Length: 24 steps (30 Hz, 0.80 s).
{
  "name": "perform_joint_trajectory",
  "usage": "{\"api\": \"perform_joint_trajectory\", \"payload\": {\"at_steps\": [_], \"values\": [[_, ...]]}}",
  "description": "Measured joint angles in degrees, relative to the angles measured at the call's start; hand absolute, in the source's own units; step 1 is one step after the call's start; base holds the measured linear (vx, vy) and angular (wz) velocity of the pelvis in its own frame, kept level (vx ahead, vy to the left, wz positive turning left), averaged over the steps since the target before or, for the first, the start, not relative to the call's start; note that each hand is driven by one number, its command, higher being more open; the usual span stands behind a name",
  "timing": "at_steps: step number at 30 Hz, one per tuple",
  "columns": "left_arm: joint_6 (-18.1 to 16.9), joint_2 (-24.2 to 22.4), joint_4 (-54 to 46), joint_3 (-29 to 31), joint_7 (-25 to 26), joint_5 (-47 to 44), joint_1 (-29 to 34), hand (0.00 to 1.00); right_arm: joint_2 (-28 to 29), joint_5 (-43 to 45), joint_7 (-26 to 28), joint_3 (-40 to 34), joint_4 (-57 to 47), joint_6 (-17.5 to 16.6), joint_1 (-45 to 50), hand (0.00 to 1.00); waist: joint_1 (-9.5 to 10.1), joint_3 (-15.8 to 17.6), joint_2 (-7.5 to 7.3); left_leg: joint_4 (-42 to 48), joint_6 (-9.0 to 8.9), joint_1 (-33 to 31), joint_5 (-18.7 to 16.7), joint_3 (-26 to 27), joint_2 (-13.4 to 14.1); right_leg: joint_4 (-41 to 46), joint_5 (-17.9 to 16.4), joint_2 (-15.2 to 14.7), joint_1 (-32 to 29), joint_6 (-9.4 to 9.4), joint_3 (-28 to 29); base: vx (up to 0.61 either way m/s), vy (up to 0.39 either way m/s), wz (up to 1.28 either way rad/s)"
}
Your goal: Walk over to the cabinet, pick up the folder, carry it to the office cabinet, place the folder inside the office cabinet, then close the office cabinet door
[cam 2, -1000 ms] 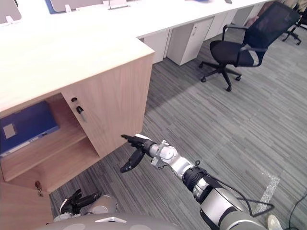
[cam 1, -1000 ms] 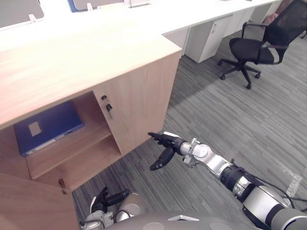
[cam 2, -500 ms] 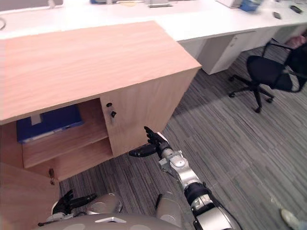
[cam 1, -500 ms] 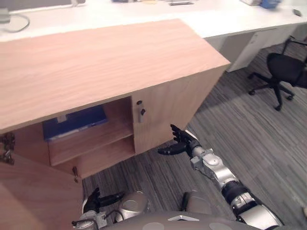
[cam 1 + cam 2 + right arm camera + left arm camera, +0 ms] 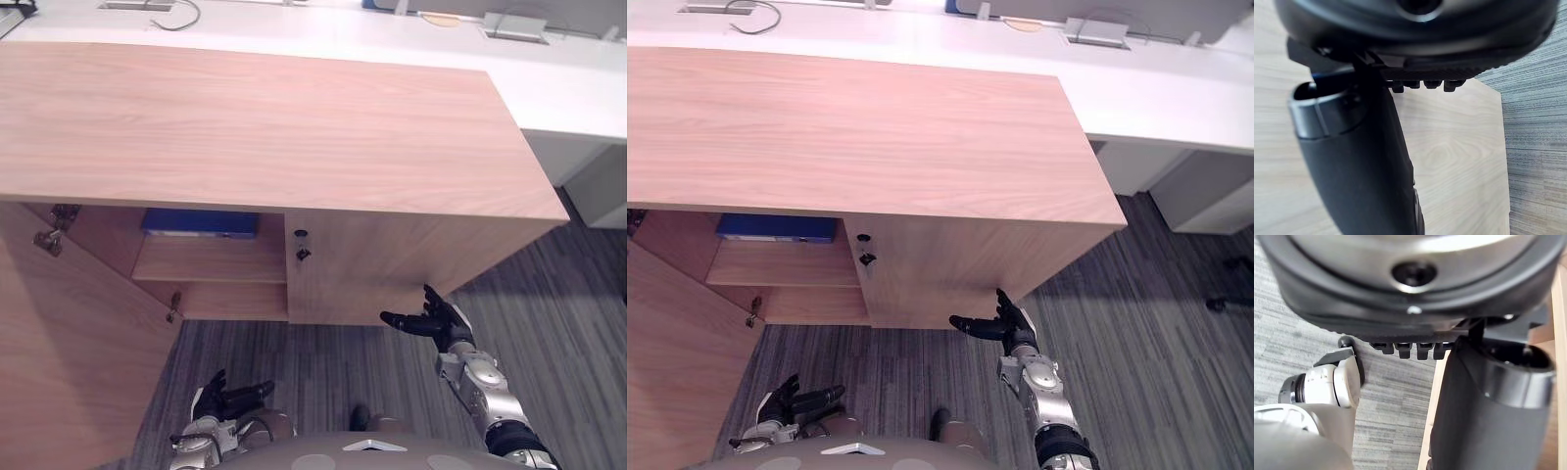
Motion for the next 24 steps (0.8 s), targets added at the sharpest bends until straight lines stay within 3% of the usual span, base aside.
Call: {"api": "perform_joint_trajectory", "payload": {"at_steps": [5, 9, 10, 11, 12, 13, 14, 15, 16, 18, 19, 22, 24], "values": [[-0.14, -0.94, -2.67, -1.47, -0.1, -0.28, 0.83, 1.0, 0.01, -0.01, -1.12, 0.84, 1.6, 0.15, 0.49, 1.0, 0.13, -0.45, -0.57, -0.08, -0.97, -2.84, 3.91, 2.12, 1.48, -3.42, 0.87, 1.57, 2.22, -2.01, -5.03, 0.0, -0.108, 0.56], [-0.09, -0.97, -6.66, -2.44, -0.03, -0.54, 2.79, 1.0, -0.03, 0.05, -2.59, 2.74, 2.56, 0.2, -0.34, 1.0, 0.5, -0.48, -0.61, -2.34, -0.4, -5.76, 9.22, 8.26, 3.12, -5.13, 1.89, 1.98, 2.67, -3.59, -8.65, -0.08, -0.102, 0.54], [-0.03, -0.83, -8.28, -3.35, 0.05, -0.59, 3.51, 1.0, -0.03, 0.04, -3.09, 2.98, 3.57, 0.2, -1.11, 1.0, 0.51, -0.45, -0.57, -3.42, 0.44, -7.03, 11.8, 13.38, 3.99, -6.19, 2.25, 1.84, 3.0, -4.01, -10.25, -0.07, -0.061, 0.82], [0.1, -0.81, -9.88, -4.48, -0.04, -0.58, 3.94, 1.0, -0.04, 0.04, -3.55, 2.92, 4.34, 0.24, -1.46, 1.0, 0.51, -0.33, -0.65, -6.34, 3.73, -8.53, 15.43, 22.32, 5.54, -8.18, 2.94, 1.69, 3.96, -4.77, -12.67, -0.06, -0.034, 0.99], [0.15, -0.61, -10.76, -5.01, -0.05, -0.57, 3.93, 1.0, -0.04, 0.02, -3.79, 2.91, 4.65, 0.24, -1.48, 1.0, 0.34, -0.23, -1.16, -9.42, 5.34, -8.4, 17.35, 28.06, 6.68, -9.75, 3.47, 1.06, 4.57, -5.22, -14.05, 0.06, 0.03, 1.36], [0.23, -0.63, -12.82, -5.86, 0.01, -0.47, 3.46, 1.0, -0.34, 0.05, -4.22, 2.57, 4.91, 0.25, -1.4, 1.0, -0.22, -0.04, -0.91, -7.46, 6.47, -9.64, 16.96, 40.57, 8.35, -12.25, 5.12, 0.49, 5.48, -6.66, -18.74, 0.27, 0.173, 1.41], [0.39, -0.81, -14.46, -7.11, -0.27, -0.16, 3.53, 1.0, -0.95, -0.01, -4.39, 2.22, 4.9, 0.2, -0.91, 1.0, -0.13, -0.28, -0.02, 4.58, 8.71, -12.97, 12.29, 53.69, 11.31, -13.43, 5.91, 0.97, 5.64, -7.52, -22.12, 0.37, 0.261, 1.36], [0.49, -0.59, -15.09, -7.9, -0.48, -0.03, 3.5, 1.0, -1.22, -0.1, -4.23, 2.33, 4.89, 0.13, -0.72, 1.0, -0.1, -0.27, -0.03, 7.93, 9.95, -12.89, 10.77, 59.98, 12.97, -14.19, 6.27, 1.0, 6.01, -7.79, -23.6, 0.42, 0.386, 1.28], [0.59, -0.44, -16.73, -9.07, -1.01, 0.0, 3.54, 1.0, -0.72, -0.13, -3.82, 2.44, 4.43, 0.1, -0.32, 1.0, -0.37, -0.15, -0.48, 10.39, 11.14, -10.44, 8.47, 71.05, 15.07, -15.81, 7.09, 0.66, 6.86, -7.96, -26.72, 0.3, 0.332, 1.17], [0.66, -0.9, -20.58, -11.37, -2.4, 0.0, 3.58, 1.0, 0.07, -0.17, -3.59, 1.5, 2.0, -0.78, 1.15, 1.0, -0.82, -0.34, -0.34, 9.91, 11.09, -6.63, 5.79, 81.11, 15.88, -16.59, 7.5, -0.29, 6.77, -7.95, -33.35, 0.3, 0.369, 1.91], [0.62, -1.07, -23.04, -12.86, -3.08, 0.0, 3.51, 1.0, 0.29, -0.53, -2.94, 1.04, 1.35, -1.36, 1.25, 1.0, -1.48, -0.46, -0.07, 8.39, 10.21, -5.09, 5.1, 84.17, 15.87, -16.32, 7.43, -1.08, 6.24, -7.98, -37.41, 0.27, 0.336, 2.28], [0.61, -1.64, -26.4, -14.71, -3.92, -0.05, 3.57, 1.0, 0.48, -0.75, -2.23, -0.41, 1.05, -2.43, 0.8, 1.0, -1.05, -0.29, 0.92, 0.2, 8.38, -3.18, 4.78, 86.31, 14.3, -13.47, 6.89, -3.78, 5.34, -7.61, -44.66, 0.04, 0.234, 1.67], [0.62, -2.03, -26.39, -15.78, -4.09, -0.05, 3.76, 1.0, 1.48, -0.71, -1.54, -3.63, 1.11, -3.09, 0.74, 1.0, -1.51, -0.41, 1.73, -6.95, 7.93, -2.21, 6.15, 82.84, 9.98, -9.94, 6.1, -6.65, 4.78, -6.72, -46.82, -0.04, 0.251, 1.44]]}}
